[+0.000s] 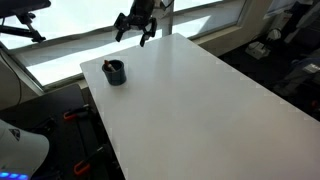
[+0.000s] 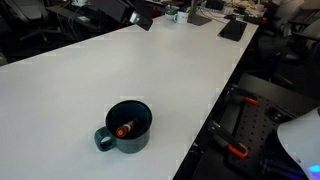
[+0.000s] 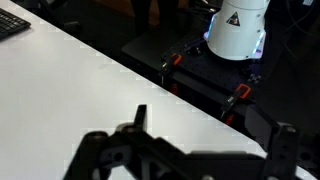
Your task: Pick up the marker from the cup and put it on the table
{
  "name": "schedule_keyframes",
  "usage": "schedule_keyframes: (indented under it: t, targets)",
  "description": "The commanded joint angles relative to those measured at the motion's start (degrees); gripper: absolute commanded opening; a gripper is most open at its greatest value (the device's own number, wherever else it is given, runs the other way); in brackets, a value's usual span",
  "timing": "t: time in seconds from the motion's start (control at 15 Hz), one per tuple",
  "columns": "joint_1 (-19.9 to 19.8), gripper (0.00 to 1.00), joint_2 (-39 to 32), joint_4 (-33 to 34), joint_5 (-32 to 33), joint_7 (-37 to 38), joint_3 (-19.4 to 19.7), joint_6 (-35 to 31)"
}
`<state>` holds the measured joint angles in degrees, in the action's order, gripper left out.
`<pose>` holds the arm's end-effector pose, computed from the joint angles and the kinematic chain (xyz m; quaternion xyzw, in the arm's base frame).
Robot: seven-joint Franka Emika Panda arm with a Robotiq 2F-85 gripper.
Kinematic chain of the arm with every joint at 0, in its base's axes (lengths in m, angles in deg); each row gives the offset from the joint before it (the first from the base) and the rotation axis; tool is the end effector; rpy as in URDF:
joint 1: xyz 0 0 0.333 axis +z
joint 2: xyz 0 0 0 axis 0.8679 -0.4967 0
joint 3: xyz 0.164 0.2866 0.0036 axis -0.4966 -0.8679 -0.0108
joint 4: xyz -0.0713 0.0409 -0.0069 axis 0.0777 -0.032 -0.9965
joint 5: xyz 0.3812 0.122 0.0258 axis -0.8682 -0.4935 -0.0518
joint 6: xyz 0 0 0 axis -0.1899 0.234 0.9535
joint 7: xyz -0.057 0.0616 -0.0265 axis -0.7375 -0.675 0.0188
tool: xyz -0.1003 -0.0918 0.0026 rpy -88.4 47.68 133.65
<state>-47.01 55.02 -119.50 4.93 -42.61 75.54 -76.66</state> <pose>0.5379 0.1599 0.2752 0.8170 0.2801 -0.4791 0.1563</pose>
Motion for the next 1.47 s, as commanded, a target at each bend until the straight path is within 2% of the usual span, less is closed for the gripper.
schedule_keyframes:
  t: [0.0, 0.07, 0.6, 0.87, 1.4]
  targets:
    - [2.5, 1.0, -4.1, 3.6, 4.1, -0.8, -0.7, 5.2]
    - [1.1, 1.0, -2.2, 1.0, 2.0, 0.2, -0.8, 1.9]
    - [1.0, 1.0, -3.2, 1.2, 2.3, 0.3, -0.8, 2.1]
    - [1.8, 1.0, -7.1, 5.3, 3.9, -1.4, -0.8, 4.3]
    - [8.1, 1.0, -17.3, 16.4, 7.8, -2.9, -2.4, 10.1]
